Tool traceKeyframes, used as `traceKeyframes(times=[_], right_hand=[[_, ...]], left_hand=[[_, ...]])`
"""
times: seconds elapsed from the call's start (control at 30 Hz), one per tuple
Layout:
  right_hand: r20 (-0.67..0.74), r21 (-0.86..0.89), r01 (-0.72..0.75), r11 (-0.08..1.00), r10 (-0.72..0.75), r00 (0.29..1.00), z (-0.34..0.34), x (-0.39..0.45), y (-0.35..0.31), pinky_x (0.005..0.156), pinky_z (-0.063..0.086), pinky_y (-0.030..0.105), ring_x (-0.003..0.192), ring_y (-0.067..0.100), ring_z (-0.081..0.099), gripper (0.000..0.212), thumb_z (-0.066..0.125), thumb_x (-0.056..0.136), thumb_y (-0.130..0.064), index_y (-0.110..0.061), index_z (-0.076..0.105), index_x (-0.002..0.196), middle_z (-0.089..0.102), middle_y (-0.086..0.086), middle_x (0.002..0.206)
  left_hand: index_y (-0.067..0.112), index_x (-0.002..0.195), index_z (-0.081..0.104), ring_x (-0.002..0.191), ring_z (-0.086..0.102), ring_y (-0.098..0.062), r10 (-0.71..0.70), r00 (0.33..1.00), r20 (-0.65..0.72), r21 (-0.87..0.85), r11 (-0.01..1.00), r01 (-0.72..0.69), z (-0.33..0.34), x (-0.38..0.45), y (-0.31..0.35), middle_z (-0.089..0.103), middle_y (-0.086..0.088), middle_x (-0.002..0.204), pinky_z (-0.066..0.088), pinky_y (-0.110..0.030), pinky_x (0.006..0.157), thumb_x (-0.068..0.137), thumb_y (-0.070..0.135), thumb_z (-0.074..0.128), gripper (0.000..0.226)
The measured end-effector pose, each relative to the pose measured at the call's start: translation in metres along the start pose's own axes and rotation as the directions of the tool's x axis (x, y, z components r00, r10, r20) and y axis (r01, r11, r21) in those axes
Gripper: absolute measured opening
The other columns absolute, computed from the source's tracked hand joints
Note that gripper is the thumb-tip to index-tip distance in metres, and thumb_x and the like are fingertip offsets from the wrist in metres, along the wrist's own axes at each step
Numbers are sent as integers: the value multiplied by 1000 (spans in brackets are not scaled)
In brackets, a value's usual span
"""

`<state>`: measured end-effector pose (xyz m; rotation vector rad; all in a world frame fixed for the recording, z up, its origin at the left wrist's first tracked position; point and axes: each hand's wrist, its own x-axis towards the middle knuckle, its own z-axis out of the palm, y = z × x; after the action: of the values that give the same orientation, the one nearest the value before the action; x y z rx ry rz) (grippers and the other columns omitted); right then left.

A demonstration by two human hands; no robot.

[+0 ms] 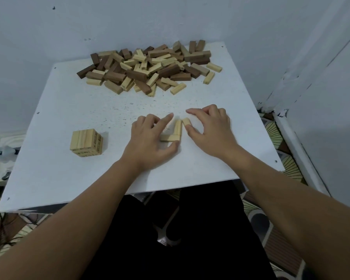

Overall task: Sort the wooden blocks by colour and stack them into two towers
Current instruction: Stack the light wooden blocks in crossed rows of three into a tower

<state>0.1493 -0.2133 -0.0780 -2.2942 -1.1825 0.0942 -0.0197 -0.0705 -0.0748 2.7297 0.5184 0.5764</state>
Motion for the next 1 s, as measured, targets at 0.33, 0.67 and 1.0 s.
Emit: traceKeyframes(times=[0.33,0.67,1.0], right_hand=[[3,-6,7,1000,-7,1000,1,3,-1,106,29,35,113,20,39,38,54,98,-52,-39,63,133,43,-8,116],[128,-36,52,998,-47,991,-3,1,-3,108,24,33,119,20,35,67,58,89,-47,-36,42,153,41,-7,124],[146,-31,6,999,-1,989,-1,7,2,109,26,34,123,18,35,72,55,91,-69,-38,40,155,44,-8,127]], left_hand=[[16,98,66,76,50,-18,-70,983,-173,-8,998,69,1,2,2,55,7,80,43,-41,77,86,28,75,19],[21,139,56,96,54,-19,-173,984,-30,-134,977,168,-2,2,3,59,9,99,44,-47,94,103,36,53,39],[19,132,69,94,50,-20,-12,998,-54,-12,1000,11,7,2,-3,57,3,102,44,-45,86,93,33,55,44]])
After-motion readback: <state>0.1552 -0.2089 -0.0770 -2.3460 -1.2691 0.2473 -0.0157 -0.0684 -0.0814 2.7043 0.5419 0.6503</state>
